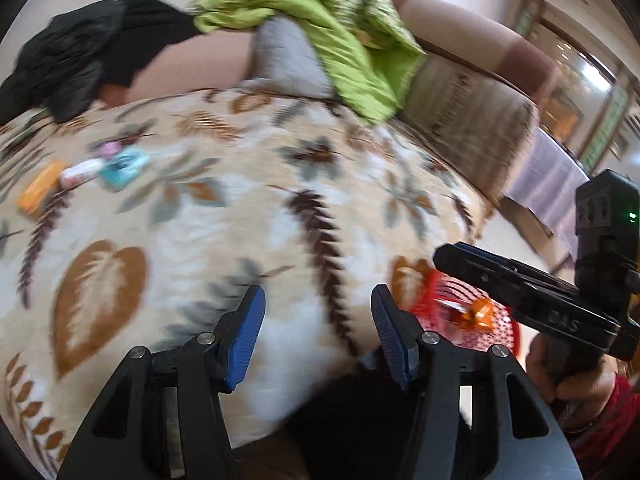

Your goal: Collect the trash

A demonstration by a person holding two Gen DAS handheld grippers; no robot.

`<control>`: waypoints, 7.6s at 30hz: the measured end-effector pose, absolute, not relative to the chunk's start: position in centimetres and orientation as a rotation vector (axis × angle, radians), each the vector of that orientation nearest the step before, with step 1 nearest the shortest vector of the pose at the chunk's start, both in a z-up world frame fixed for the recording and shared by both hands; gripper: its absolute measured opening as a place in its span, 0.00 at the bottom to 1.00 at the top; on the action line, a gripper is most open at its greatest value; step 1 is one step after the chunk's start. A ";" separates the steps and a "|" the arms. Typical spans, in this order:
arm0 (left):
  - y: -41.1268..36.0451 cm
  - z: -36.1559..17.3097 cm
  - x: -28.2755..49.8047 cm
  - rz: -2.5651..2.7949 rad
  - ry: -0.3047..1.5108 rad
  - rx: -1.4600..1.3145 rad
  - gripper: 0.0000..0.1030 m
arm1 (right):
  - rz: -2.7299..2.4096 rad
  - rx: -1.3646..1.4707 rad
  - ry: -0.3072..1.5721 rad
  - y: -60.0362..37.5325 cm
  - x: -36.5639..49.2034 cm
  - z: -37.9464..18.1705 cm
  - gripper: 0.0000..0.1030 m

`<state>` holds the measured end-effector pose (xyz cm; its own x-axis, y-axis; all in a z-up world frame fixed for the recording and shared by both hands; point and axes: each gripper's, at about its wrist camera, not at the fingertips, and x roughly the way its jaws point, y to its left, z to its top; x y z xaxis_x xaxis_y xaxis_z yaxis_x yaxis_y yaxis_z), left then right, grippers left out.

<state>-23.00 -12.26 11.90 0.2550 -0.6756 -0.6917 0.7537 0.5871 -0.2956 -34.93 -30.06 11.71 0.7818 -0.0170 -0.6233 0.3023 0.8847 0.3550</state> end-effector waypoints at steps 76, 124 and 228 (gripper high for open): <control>1.2 7.8 -12.1 -0.481 0.792 0.034 0.44 | 0.130 0.244 0.682 -18.7 -16.7 9.1 0.24; 0.1 9.2 -22.1 -0.479 0.665 0.179 0.44 | 0.048 0.281 0.658 -18.5 -26.0 8.2 0.24; -15.9 12.2 -25.8 -1.055 0.863 0.178 0.61 | -0.245 0.614 0.619 -34.4 -38.7 11.2 0.49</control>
